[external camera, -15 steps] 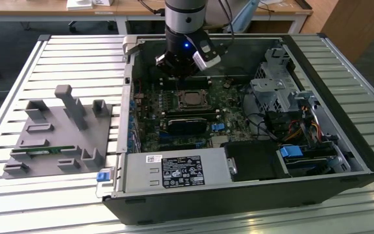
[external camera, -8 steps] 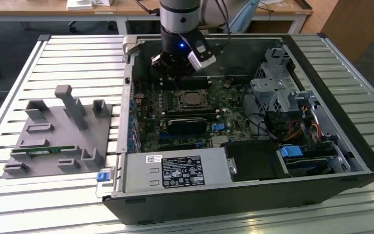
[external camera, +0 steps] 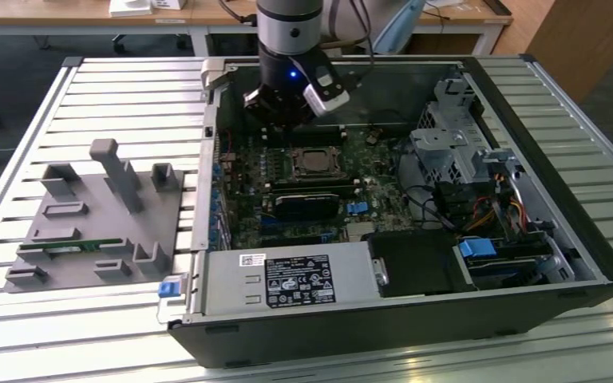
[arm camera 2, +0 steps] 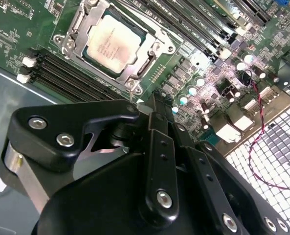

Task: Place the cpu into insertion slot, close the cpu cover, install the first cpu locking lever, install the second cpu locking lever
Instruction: 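Install the first cpu locking lever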

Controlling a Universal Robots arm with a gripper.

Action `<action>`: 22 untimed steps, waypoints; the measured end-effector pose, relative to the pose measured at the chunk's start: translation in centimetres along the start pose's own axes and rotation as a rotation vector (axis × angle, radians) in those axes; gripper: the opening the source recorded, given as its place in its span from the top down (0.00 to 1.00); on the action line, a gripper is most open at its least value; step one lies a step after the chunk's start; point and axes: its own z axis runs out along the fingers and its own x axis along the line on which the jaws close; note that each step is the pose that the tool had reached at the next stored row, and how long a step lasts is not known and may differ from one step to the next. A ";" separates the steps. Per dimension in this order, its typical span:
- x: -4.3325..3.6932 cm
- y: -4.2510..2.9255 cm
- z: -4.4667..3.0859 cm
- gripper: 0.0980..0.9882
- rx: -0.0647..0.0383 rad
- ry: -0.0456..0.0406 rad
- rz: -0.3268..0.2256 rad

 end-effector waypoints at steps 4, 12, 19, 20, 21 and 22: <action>0.20 0.01 0.00 0.99 0.000 -0.0001 0.000; 0.44 0.06 -0.02 0.99 0.000 -0.0001 0.000; 0.59 0.49 -0.13 0.99 0.000 0.0000 0.000; 0.61 0.59 -0.14 0.99 0.000 0.0000 0.000; 0.63 0.67 -0.14 0.99 0.000 0.0000 0.000; 0.66 0.73 -0.13 0.99 0.000 0.0000 0.000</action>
